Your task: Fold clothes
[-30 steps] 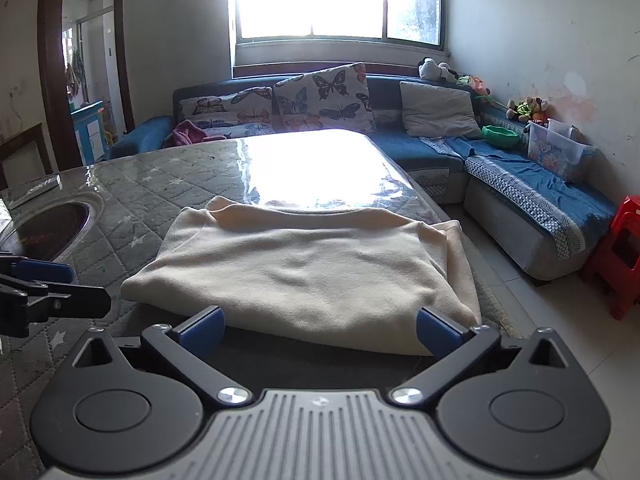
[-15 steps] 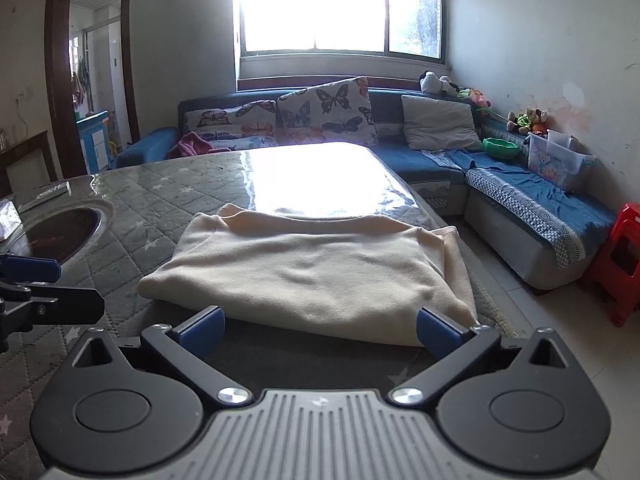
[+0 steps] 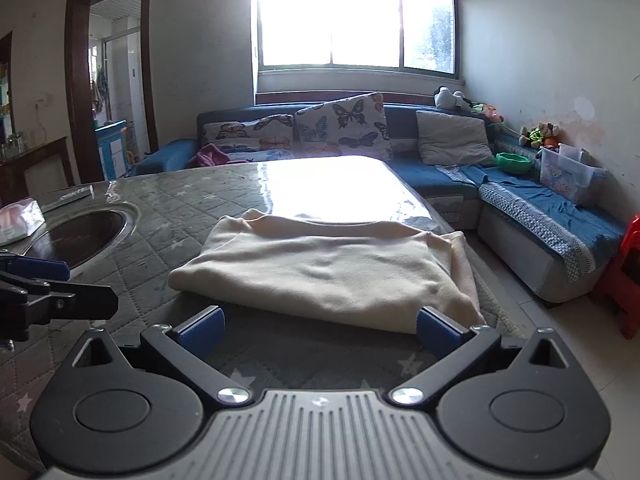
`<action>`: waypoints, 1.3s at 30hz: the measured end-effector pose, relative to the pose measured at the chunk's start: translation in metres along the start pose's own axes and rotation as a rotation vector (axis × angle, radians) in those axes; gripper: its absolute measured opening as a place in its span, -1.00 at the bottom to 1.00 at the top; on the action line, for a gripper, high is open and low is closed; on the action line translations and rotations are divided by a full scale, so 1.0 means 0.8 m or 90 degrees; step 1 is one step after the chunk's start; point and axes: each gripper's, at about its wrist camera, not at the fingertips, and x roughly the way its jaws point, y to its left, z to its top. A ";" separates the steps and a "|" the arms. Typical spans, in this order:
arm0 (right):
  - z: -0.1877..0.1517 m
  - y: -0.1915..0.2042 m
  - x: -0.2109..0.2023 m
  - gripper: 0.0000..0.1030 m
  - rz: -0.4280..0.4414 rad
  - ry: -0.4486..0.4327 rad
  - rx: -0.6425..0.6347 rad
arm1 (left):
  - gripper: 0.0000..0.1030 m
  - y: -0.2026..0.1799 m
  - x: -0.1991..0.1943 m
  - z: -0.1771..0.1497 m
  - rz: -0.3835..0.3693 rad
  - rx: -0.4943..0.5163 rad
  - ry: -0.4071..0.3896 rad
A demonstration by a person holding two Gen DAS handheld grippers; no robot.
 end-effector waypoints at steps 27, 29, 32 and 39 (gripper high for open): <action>-0.025 0.019 -0.034 1.00 0.023 -0.002 -0.015 | 1.00 -0.024 -0.035 -0.020 0.022 0.037 -0.029; -0.025 0.018 -0.035 1.00 0.021 -0.004 -0.011 | 1.00 -0.025 -0.036 -0.020 0.025 0.037 -0.029; -0.025 0.016 -0.033 1.00 0.025 -0.002 -0.003 | 1.00 -0.025 -0.035 -0.020 0.027 0.037 -0.027; -0.023 0.014 -0.026 1.00 0.030 0.008 0.003 | 1.00 -0.026 -0.027 -0.017 0.029 0.044 -0.019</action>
